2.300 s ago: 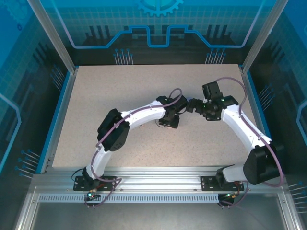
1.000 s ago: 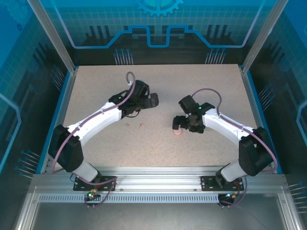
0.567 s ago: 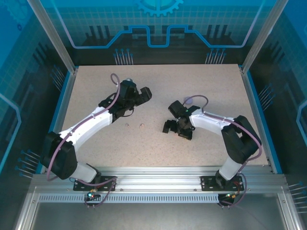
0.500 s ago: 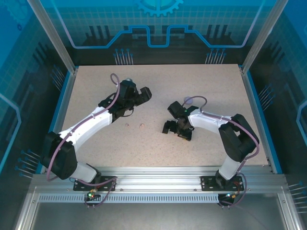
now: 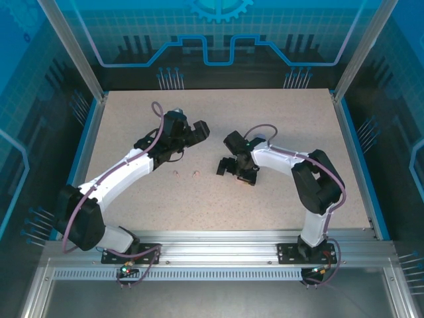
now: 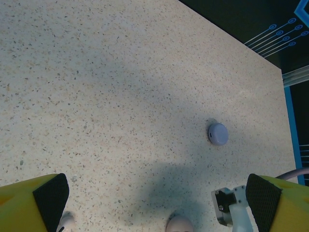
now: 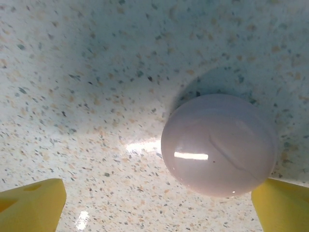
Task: Insert the wireless bluetooth earbuds into the charging case
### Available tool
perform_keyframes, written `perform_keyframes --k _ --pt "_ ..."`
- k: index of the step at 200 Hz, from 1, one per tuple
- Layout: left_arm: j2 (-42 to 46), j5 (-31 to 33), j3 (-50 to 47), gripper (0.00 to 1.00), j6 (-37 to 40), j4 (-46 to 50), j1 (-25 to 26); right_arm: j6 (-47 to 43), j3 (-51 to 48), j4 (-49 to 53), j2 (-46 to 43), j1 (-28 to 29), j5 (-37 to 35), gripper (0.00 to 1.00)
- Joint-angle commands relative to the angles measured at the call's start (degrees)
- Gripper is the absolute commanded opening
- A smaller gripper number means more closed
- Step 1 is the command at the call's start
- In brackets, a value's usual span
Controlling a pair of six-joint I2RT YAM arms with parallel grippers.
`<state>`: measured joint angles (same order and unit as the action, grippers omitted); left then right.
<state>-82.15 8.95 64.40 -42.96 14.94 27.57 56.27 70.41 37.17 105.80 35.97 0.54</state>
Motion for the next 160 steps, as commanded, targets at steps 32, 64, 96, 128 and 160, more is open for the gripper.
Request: perform_keyframes --k 32,64,96,128,160 --pt "0.3 -2.5 1.0 0.99 1.8 1.2 -0.3 -2.6 4.4 3.5 3.1 -1.0 -2.2 1.0" --pt "-0.5 -3.3 1.3 0.99 1.7 1.3 -0.2 -3.3 8.8 7.1 5.2 -1.1 -4.9 1.0" --pt "-1.7 -3.9 2.2 0.99 1.1 2.5 -0.2 -2.1 12.4 12.6 7.2 -0.6 -10.5 1.0" --pt "-2.1 -4.0 2.5 0.99 1.5 3.9 -0.1 -4.4 15.8 16.0 9.8 1.1 -14.4 0.99" --pt "-1.1 -3.9 2.4 0.99 2.3 4.4 -0.2 -8.0 18.0 17.4 12.4 2.4 -16.1 0.95"
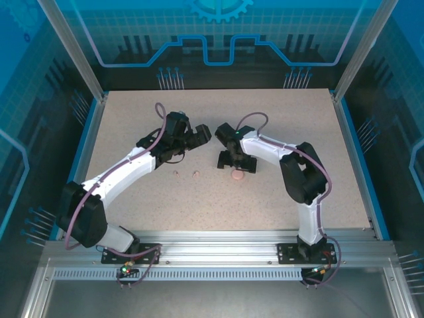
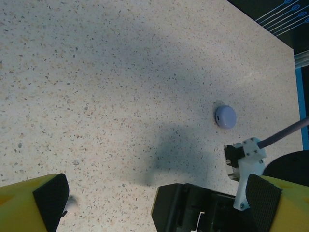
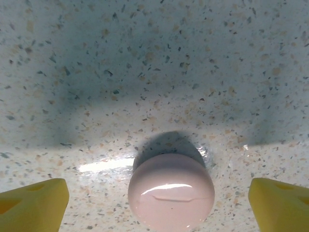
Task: Insert the wireless bluetooth earbuds into the charging case
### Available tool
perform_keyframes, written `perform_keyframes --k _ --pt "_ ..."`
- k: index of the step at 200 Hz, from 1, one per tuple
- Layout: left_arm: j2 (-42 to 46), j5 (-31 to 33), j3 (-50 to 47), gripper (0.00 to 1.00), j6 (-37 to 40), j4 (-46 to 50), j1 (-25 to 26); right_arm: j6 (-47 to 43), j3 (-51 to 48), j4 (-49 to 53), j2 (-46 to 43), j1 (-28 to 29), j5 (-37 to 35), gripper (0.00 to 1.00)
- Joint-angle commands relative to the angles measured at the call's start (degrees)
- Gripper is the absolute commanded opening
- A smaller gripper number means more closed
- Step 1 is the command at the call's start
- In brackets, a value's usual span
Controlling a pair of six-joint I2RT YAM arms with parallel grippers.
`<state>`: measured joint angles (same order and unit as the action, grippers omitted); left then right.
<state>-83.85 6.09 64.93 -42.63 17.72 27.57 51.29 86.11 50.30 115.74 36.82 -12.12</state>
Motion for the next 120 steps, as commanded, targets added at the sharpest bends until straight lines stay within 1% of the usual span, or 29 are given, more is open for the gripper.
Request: perform_keyframes --k 1,29,75,97,120 --pt "0.7 -1.0 1.9 0.99 2.0 1.6 -0.2 -3.1 2.3 4.3 2.5 1.6 -3.4 0.94" --pt "1.2 -0.7 1.8 0.99 2.0 1.9 -0.2 -2.0 2.8 5.1 4.1 1.8 -3.1 0.92" --pt "1.3 -0.6 1.6 0.99 1.5 1.5 -0.1 2.3 1.6 4.9 4.2 1.9 -1.4 0.87" --pt "1.1 -0.8 1.5 0.99 1.3 1.3 -0.1 3.3 0.7 4.0 4.1 1.9 -1.0 0.81" --pt "1.1 -0.9 1.1 0.99 1.2 1.3 -0.1 3.7 0.5 3.9 4.2 1.8 -1.1 0.79"
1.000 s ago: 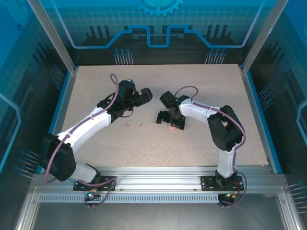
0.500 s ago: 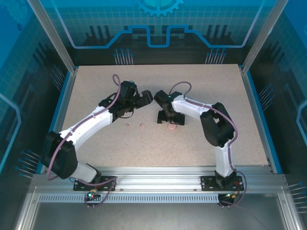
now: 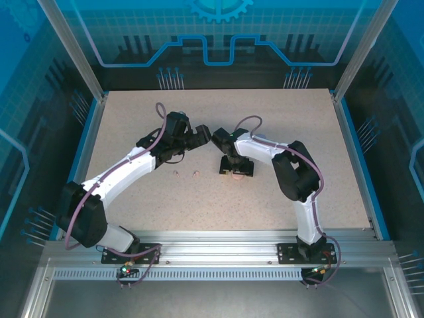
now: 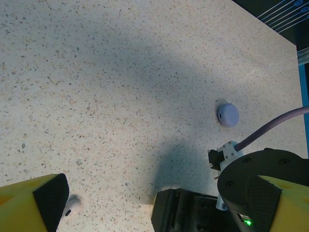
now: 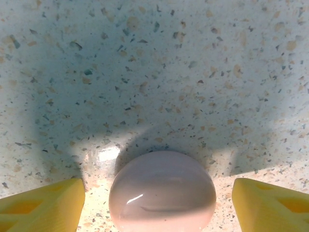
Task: Insert the wireless bluetooth earbuds into the charging case
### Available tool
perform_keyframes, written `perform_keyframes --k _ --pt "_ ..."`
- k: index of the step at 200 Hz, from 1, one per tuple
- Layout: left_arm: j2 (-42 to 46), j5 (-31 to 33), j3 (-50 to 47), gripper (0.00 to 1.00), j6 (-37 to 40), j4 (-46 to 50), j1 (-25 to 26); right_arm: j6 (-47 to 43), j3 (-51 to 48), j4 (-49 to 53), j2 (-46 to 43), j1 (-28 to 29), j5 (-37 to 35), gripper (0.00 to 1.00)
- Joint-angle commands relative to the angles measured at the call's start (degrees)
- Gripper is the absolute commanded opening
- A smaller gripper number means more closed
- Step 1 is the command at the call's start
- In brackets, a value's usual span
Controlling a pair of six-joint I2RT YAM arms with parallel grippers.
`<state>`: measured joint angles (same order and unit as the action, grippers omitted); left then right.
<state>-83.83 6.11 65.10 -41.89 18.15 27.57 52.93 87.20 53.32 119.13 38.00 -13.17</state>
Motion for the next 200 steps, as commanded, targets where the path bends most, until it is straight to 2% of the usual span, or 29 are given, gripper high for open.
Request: perform_keyframes --k 1,108,157,200 --pt "1.1 -0.9 1.0 0.99 0.4 0.8 -0.1 2.1 -0.6 0.9 0.9 0.7 0.0 0.79" --pt "1.6 -1.4 0.4 0.99 0.8 0.2 -0.1 3.9 -5.3 -2.5 -0.7 -1.2 0.6 0.62" --pt "1.7 -2.1 -0.2 0.99 0.7 0.1 -0.1 3.5 -6.5 -3.2 -1.2 -2.5 0.4 0.67" --pt "1.6 -2.0 -0.4 0.99 0.6 0.1 0.1 3.1 -6.6 -3.4 -1.1 -2.8 0.3 0.62"
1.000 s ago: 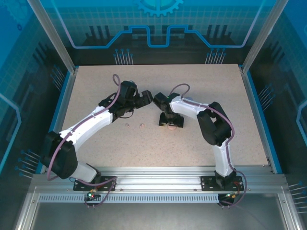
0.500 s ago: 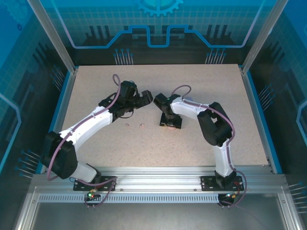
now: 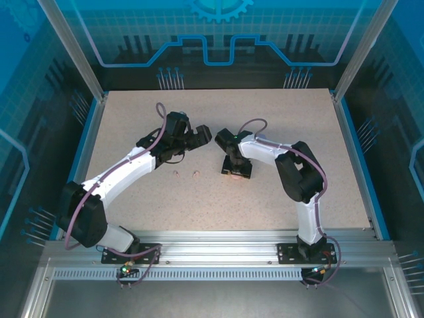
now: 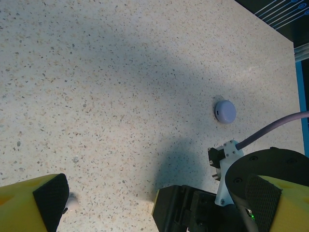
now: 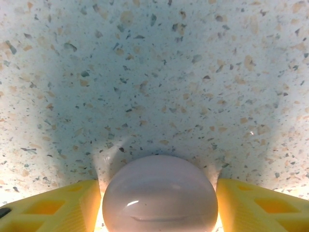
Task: Insert the wireless bluetooth earbuds into the charging case
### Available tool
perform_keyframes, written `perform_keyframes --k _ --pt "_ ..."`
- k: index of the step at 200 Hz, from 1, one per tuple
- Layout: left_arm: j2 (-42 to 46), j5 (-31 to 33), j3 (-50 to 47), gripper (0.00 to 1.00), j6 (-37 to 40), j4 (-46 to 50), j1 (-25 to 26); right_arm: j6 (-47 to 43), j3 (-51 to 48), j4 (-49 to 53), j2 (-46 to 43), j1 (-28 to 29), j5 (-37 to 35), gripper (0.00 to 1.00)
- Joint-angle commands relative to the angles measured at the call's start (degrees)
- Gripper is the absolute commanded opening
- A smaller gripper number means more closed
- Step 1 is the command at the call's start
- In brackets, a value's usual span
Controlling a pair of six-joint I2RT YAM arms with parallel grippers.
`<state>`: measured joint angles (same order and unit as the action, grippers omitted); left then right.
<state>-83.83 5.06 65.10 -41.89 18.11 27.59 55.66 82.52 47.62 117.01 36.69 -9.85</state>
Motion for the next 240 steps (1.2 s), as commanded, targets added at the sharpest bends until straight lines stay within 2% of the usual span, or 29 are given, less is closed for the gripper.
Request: perform_keyframes --k 1,32,73,136,187,240 --pt "1.5 -1.0 -0.4 0.99 0.6 0.2 0.1 0.4 -2.0 2.3 1.0 -1.5 -3.0 0.61" --pt "0.9 -1.3 -0.6 0.99 0.0 0.4 0.2 0.6 -2.8 1.0 -0.1 -1.6 -2.4 0.48" --pt "2.2 -3.7 -5.2 0.99 -2.9 -3.9 0.4 0.9 -4.2 -0.7 -4.1 -1.7 -2.8 0.44" --pt "4.4 -10.8 -22.1 0.99 -3.4 -29.0 1.3 1.7 -3.5 -3.1 -6.9 -4.2 -0.6 0.44" --pt "-1.8 -15.7 -24.6 0.99 -0.5 -43.5 5.4 4.6 -3.0 -6.7 -5.4 -8.3 6.0 0.44" --pt "-11.2 -17.9 -26.1 0.99 -1.1 -58.8 7.4 7.6 -0.5 -8.0 -4.5 -11.5 12.2 0.44"
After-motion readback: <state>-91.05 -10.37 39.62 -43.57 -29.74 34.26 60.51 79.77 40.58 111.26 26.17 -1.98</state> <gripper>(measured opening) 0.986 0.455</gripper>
